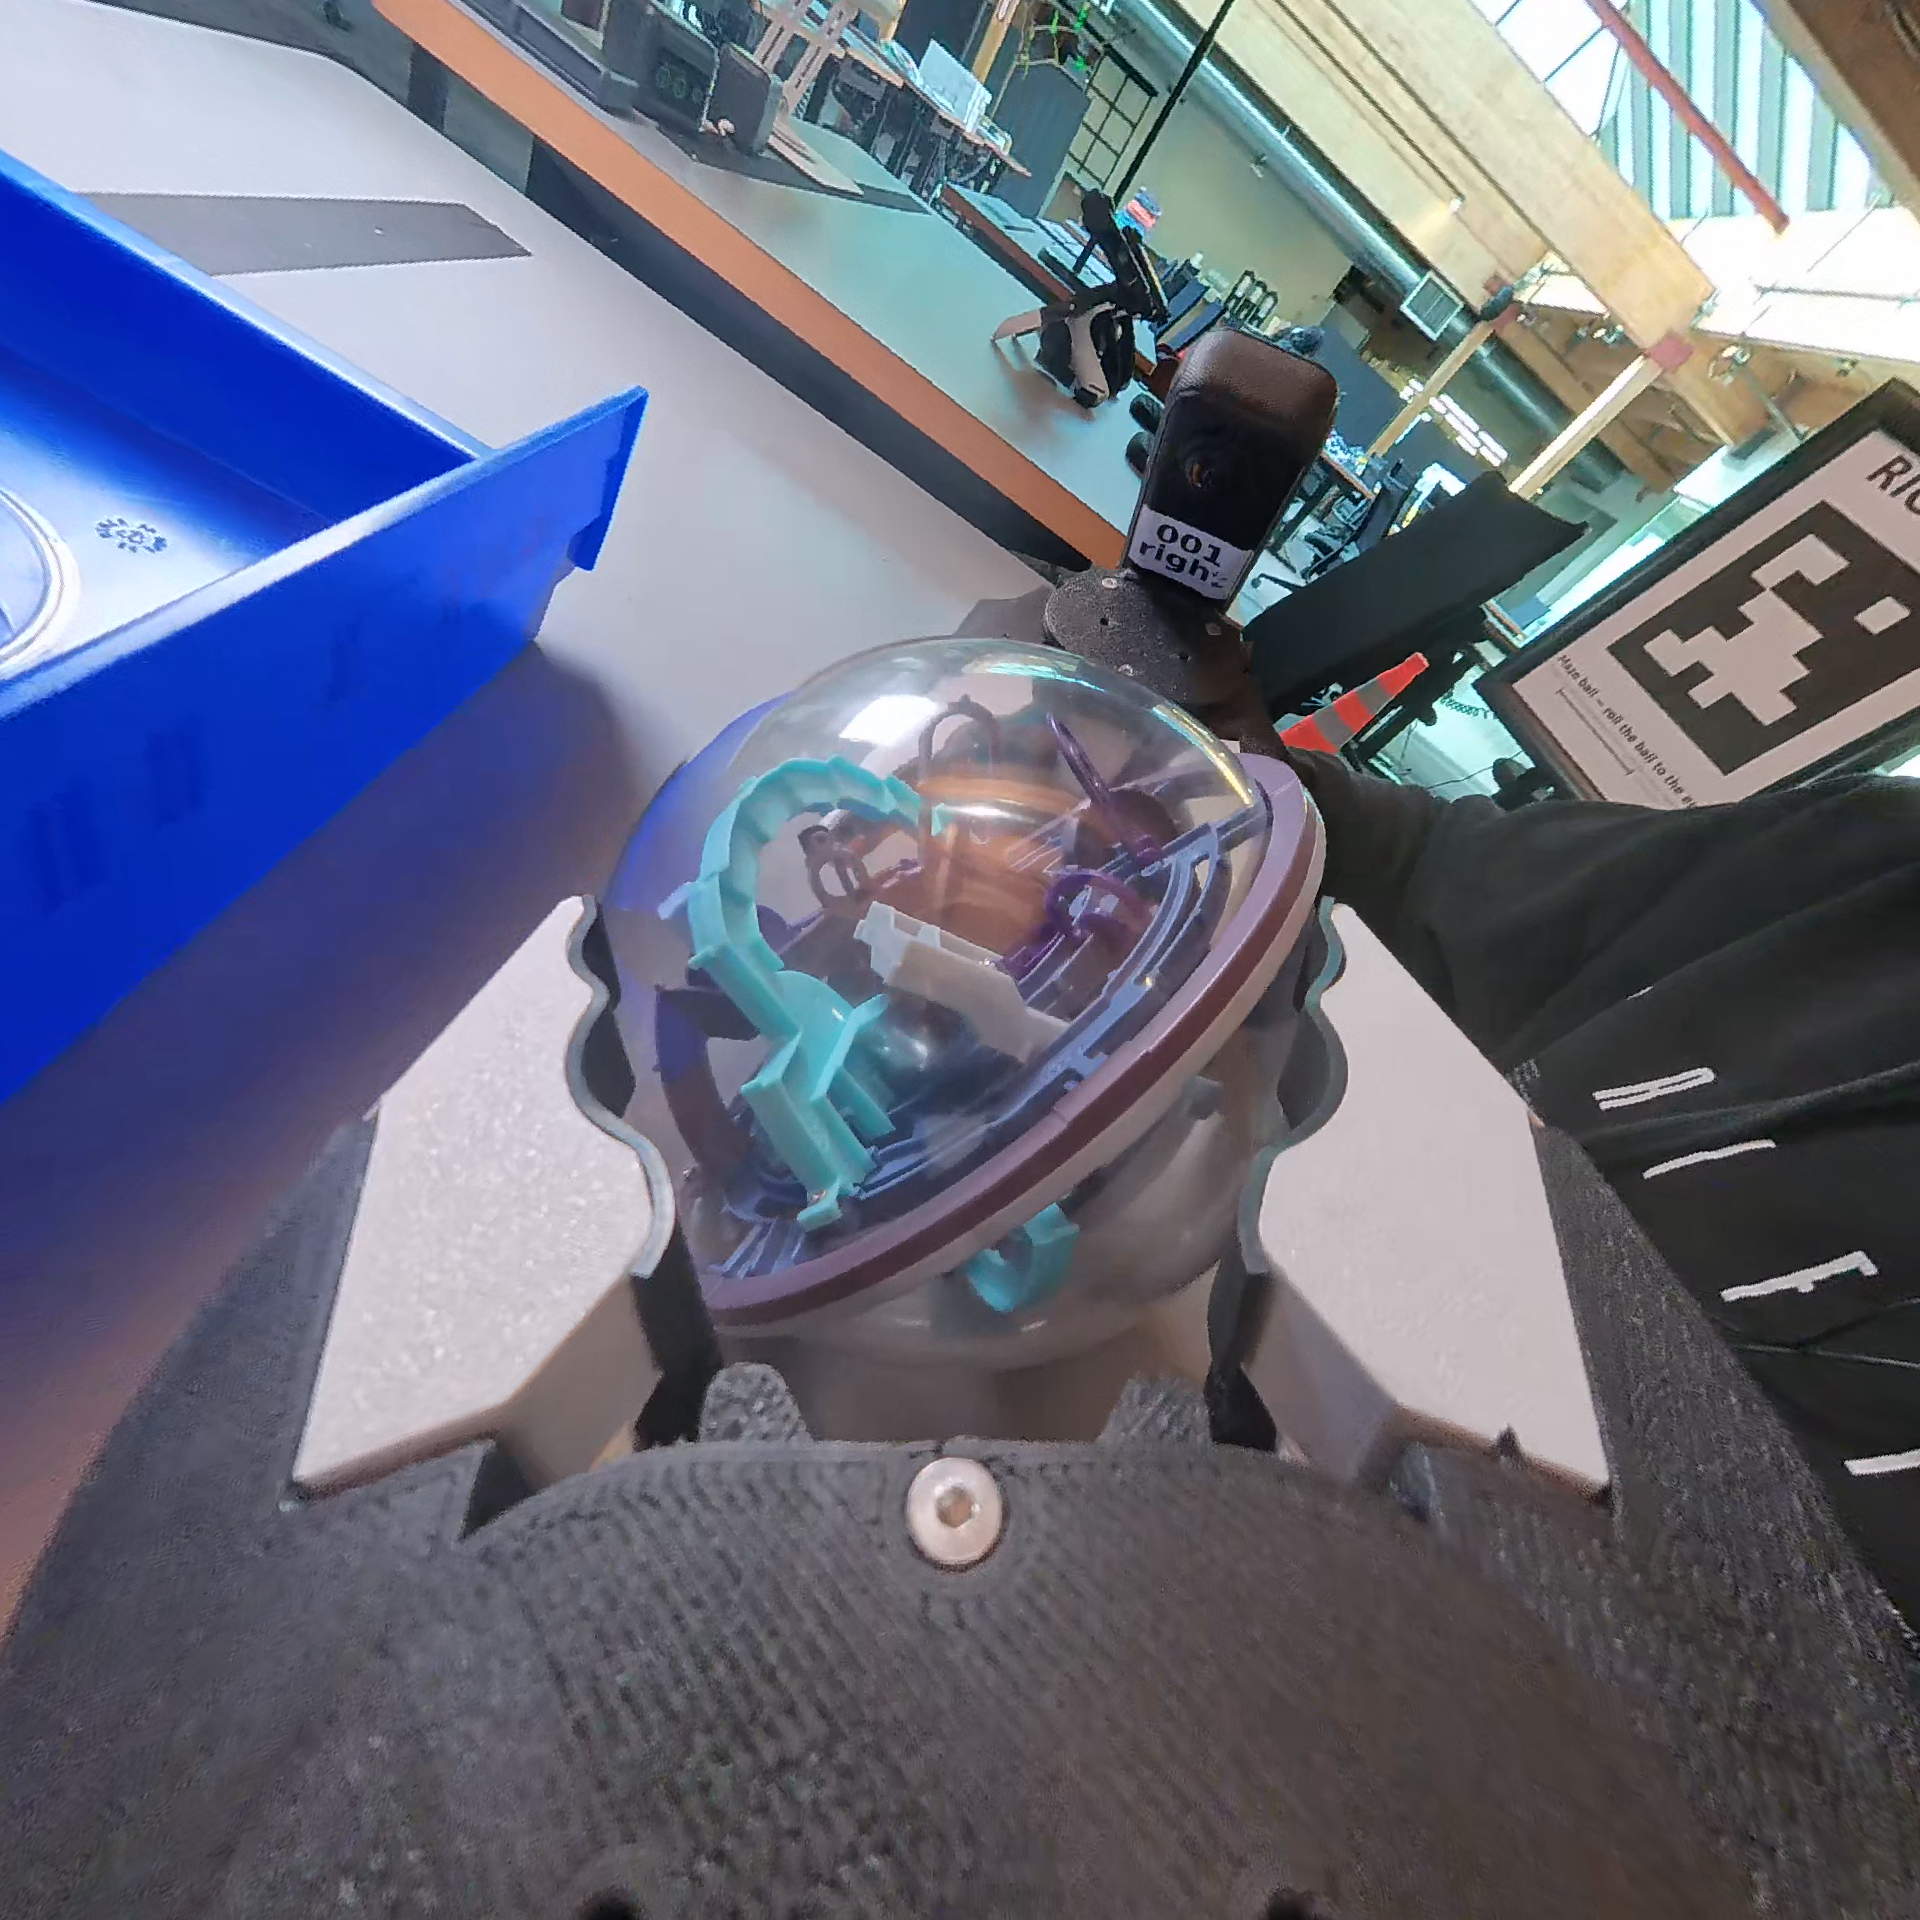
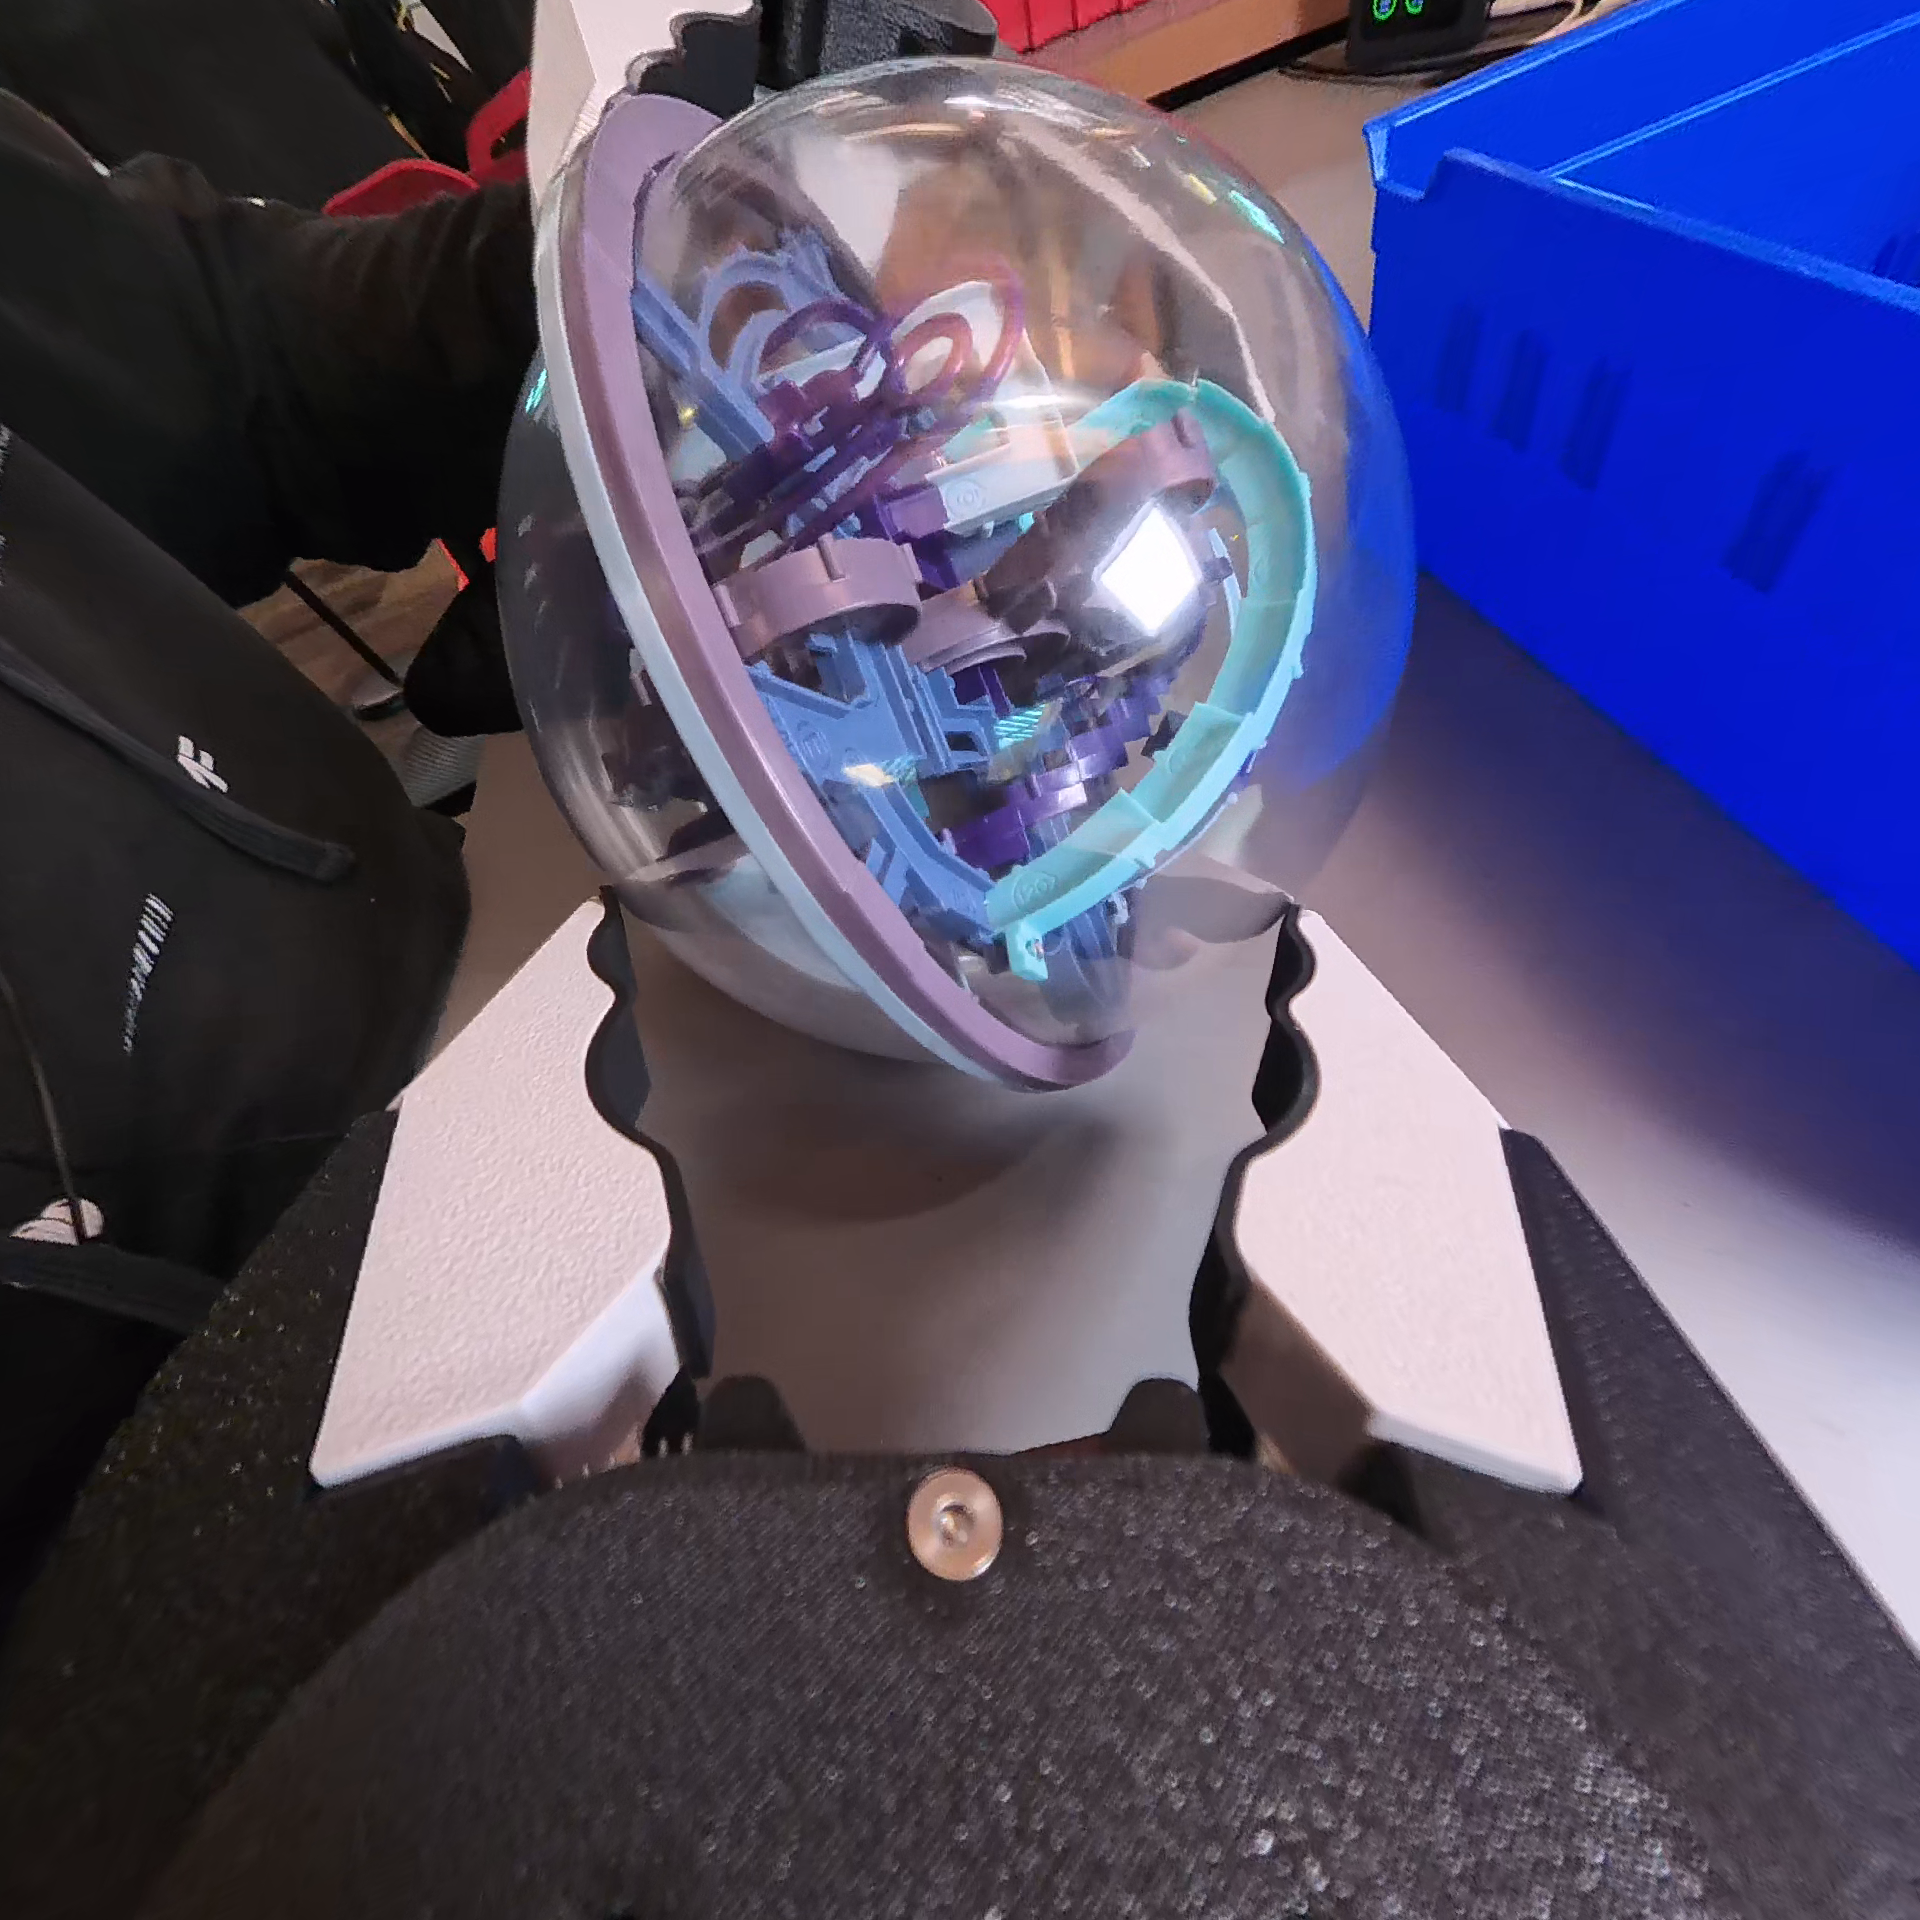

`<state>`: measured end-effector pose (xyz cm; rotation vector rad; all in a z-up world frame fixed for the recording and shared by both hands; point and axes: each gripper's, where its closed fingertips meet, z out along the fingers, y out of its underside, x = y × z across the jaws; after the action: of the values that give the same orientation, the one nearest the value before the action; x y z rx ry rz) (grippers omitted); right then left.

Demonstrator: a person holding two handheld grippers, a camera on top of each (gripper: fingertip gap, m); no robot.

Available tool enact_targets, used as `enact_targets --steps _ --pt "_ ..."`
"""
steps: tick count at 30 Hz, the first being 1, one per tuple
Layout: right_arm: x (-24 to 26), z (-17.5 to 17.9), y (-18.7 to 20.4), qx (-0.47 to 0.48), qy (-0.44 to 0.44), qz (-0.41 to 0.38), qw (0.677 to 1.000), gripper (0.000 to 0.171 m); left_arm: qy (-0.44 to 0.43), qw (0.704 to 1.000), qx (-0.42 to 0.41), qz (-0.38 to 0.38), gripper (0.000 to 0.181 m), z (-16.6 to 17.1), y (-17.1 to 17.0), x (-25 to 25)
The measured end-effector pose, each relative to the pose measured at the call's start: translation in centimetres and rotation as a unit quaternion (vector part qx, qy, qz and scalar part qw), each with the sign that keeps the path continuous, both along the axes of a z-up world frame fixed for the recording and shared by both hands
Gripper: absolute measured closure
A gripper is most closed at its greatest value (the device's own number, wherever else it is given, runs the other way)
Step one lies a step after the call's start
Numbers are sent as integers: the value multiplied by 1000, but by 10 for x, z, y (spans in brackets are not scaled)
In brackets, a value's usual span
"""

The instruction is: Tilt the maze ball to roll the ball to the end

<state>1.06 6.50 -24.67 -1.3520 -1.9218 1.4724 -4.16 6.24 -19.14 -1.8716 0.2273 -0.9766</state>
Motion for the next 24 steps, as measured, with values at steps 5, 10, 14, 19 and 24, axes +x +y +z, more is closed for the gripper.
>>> enact_targets --steps 5,10,14,19,24 --pt "-1 2 -1 -5 -8 -4 1000 51 -22 1000 -8 4 53 1 1 -3" --pt "-2 3 -2 -2 -7 -4 1000 51 -28 1000 1 2 53 1 -1 -3" --pt "-3 4 -4 4 -1 -5 1000 52 -36 999 14 0 53 0 -4 -5" --pt "-4 5 -4 1 1 -5 1000 52 -42 999 14 3 53 0 -5 -6" --pt "1 1 -2 4 -1 1 1000 52 -16 1000 0 10 53 1 -1 0"
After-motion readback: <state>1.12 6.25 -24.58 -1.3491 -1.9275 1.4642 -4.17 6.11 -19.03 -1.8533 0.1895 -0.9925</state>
